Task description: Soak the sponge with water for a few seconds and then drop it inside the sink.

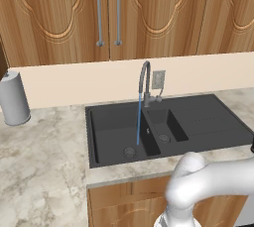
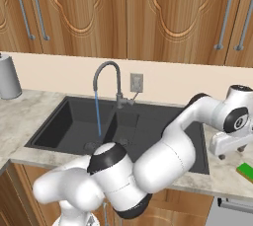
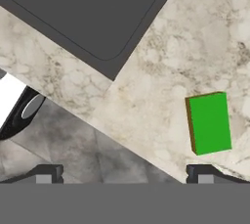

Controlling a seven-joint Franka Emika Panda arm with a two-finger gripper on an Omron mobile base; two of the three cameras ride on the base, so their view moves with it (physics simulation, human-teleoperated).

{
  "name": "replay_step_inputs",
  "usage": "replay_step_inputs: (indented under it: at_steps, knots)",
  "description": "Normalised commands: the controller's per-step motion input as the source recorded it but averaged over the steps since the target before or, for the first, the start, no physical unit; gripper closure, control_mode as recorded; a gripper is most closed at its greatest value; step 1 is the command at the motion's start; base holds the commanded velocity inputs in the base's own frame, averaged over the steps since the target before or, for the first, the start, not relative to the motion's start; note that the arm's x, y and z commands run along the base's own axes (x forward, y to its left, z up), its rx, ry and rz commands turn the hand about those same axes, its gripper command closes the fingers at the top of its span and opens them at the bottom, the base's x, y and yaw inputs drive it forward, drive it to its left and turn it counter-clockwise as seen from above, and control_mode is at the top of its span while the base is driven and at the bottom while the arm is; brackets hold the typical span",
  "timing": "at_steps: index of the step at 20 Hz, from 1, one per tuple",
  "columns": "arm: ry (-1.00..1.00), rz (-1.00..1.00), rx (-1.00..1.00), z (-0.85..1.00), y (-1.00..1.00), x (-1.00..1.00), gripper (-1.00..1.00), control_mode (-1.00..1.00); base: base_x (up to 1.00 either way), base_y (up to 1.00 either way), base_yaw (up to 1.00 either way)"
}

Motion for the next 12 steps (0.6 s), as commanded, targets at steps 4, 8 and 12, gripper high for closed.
replay_step_inputs:
  at_steps: [4, 8, 12]
  knots:
    - [0.00, 0.00, 0.11, -0.12, -0.24, 0.00, -1.00, -1.00, 0.00, 0.00, 0.00]
    - [0.00, 0.00, 0.14, -0.18, -0.17, 0.00, -1.00, -1.00, 0.00, 0.00, 0.00]
    - [0.00, 0.00, 0.04, -0.01, -0.12, 0.00, -1.00, -1.00, 0.00, 0.00, 0.00]
